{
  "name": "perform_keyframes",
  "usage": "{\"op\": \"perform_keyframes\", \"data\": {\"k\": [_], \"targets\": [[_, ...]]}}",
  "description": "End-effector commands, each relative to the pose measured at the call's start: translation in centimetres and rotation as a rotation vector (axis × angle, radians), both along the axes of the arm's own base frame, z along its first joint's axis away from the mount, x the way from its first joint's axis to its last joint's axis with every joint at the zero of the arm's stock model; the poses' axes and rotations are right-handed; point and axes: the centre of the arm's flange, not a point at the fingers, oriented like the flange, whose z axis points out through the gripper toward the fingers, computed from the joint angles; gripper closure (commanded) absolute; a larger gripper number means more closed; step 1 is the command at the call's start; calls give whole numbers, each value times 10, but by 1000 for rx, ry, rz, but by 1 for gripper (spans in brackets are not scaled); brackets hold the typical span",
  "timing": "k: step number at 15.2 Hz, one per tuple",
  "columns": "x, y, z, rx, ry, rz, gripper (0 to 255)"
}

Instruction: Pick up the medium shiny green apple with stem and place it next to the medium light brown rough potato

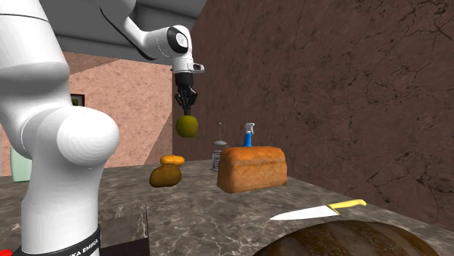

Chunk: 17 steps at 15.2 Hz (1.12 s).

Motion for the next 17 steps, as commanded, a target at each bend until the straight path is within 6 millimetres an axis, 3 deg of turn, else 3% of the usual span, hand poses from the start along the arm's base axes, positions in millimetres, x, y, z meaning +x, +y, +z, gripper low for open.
{"op": "perform_keyframes", "data": {"k": [1,10,17], "targets": [[12,25,0,1,0,-1,255],[64,132,0,1,0,-1,255],[66,135,-31,1,0,-1,255]]}}
